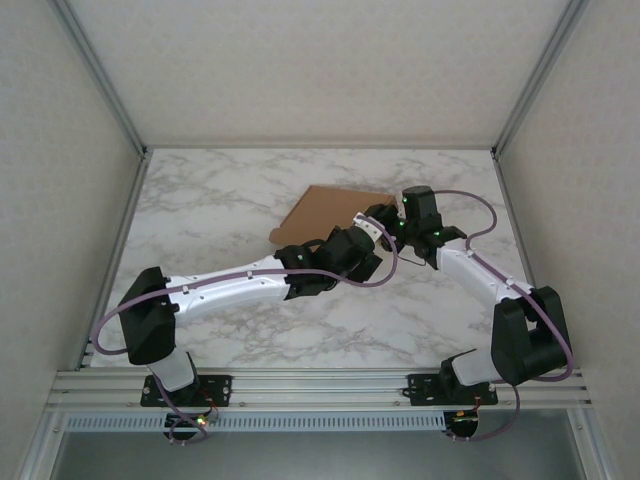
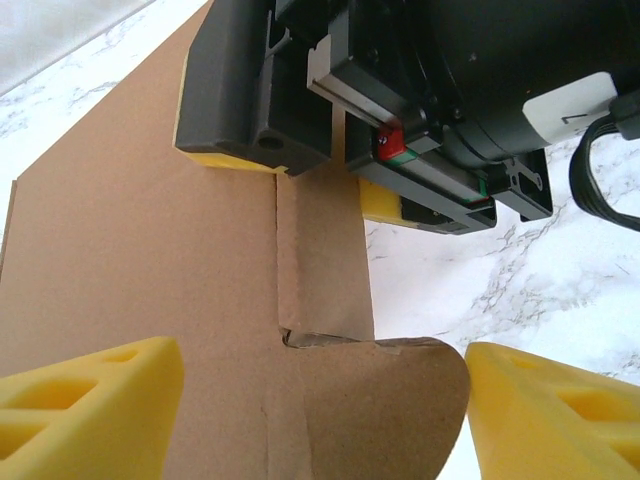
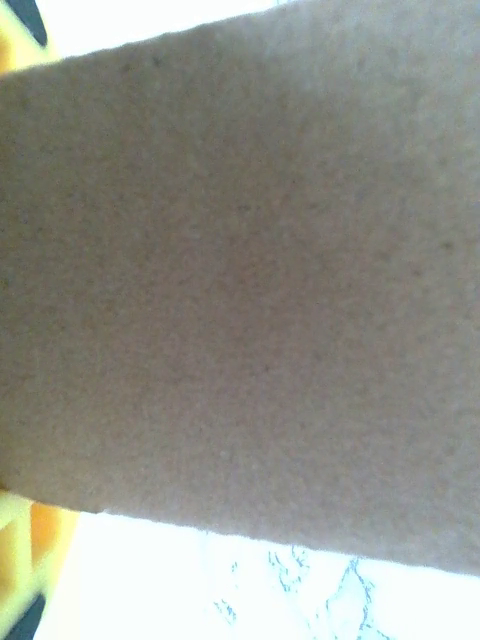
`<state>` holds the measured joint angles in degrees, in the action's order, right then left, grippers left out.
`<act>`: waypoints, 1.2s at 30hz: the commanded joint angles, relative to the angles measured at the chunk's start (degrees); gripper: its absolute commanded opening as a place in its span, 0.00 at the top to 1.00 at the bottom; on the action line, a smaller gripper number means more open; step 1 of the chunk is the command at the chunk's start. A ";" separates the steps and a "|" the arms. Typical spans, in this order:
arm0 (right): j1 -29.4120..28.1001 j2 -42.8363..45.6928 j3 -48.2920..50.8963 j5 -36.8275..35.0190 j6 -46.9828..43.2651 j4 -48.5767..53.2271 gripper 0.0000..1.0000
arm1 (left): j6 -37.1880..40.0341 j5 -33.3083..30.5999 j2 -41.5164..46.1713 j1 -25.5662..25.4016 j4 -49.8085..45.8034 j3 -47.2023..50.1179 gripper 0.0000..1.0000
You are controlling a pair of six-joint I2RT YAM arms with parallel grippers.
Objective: Fold the paper box
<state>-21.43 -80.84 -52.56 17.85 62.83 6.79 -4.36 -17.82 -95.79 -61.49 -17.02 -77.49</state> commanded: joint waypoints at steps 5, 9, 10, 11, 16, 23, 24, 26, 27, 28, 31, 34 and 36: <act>-0.32 1.40 -1.93 -1.11 -0.42 1.76 0.55 | -0.12 -2.31 0.91 2.12 -2.12 0.97 0.32; -0.34 1.24 -2.80 -1.14 -0.43 2.34 0.55 | -0.12 -1.73 1.01 2.59 -1.48 2.70 0.33; -0.32 1.33 -2.97 -1.15 -0.43 2.41 0.55 | -0.22 -1.48 1.12 2.74 -1.33 3.10 0.34; -0.34 1.30 -3.21 -1.23 -0.42 2.56 0.55 | -0.37 -1.13 1.29 2.93 -1.15 3.59 0.34; -0.37 0.99 -4.44 -1.49 -0.94 3.47 0.55 | -1.42 0.16 2.82 4.09 0.03 5.98 0.35; -0.28 0.63 -5.10 -1.61 -1.57 4.08 0.55 | -1.64 -0.54 6.09 6.01 0.76 8.39 0.38; -0.20 0.64 -5.17 -1.56 -1.66 4.12 0.55 | -1.45 -0.57 6.80 6.12 0.90 8.73 0.39; -0.26 0.67 -5.32 -1.60 -1.83 4.27 0.55 | -1.01 -0.13 7.75 6.21 1.38 9.57 0.39; -0.20 0.53 -5.44 -1.59 -1.83 4.27 0.55 | -0.92 -0.18 7.98 6.21 1.37 9.79 0.39; -0.16 0.45 -5.53 -1.49 -1.83 4.20 0.55 | -0.84 -0.49 8.07 6.21 1.31 9.95 0.39; -0.20 0.16 -6.02 -1.25 -1.79 4.45 0.55 | -0.48 -1.10 8.42 6.21 1.60 10.58 0.42; -0.10 0.19 -6.33 -1.59 -2.06 4.90 0.55 | -0.22 -1.64 9.14 6.30 1.90 11.21 0.46; 0.01 0.13 -6.34 -1.82 -2.18 4.99 0.55 | 0.14 -2.06 9.79 6.45 2.02 11.62 0.51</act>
<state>-22.02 -80.95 -56.93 16.47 62.41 10.52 -4.32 -14.74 -88.66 -56.40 -12.47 -67.20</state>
